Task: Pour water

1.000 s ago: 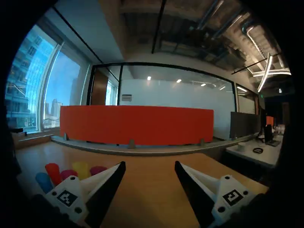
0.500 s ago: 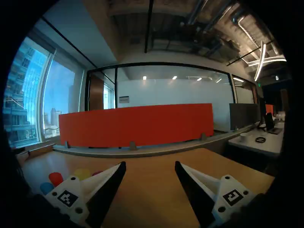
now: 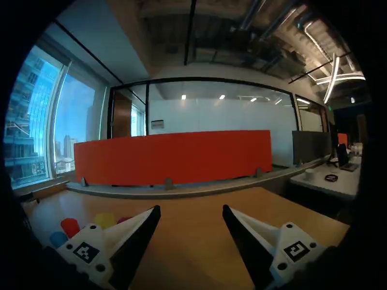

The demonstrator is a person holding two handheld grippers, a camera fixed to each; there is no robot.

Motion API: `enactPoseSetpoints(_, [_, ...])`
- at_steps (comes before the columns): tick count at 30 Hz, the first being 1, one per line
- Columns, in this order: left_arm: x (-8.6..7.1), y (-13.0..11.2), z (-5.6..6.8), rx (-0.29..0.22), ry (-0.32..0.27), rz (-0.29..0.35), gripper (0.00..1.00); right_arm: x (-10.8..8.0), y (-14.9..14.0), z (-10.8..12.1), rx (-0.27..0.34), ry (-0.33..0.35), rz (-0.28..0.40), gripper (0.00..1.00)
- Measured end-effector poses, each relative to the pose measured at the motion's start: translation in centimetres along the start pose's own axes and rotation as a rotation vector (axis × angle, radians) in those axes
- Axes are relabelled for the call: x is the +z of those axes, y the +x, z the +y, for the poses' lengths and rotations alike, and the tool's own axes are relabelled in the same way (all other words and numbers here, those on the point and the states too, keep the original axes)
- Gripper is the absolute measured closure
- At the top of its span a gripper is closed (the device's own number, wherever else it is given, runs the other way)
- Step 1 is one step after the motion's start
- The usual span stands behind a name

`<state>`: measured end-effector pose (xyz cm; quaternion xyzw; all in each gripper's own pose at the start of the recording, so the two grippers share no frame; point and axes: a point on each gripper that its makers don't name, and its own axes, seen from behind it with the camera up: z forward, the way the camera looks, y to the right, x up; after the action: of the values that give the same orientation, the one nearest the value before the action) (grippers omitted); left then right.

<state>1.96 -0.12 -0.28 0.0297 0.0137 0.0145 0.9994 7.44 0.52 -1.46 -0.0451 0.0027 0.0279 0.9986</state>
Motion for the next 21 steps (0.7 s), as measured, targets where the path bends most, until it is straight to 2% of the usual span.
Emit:
enactPoseSetpoints(9, [0.1,-0.7,-0.3,-0.043,-0.009,-0.006,0.02,0.2,-0.1,0.1,-0.014,-0.006,0.002,0.0])
enactPoseSetpoints(21, [0.3,-2.0,-0.5,-0.038,-0.007,-0.029,0.02,0.3,0.0,0.1,-0.022,-0.01,0.003,0.0])
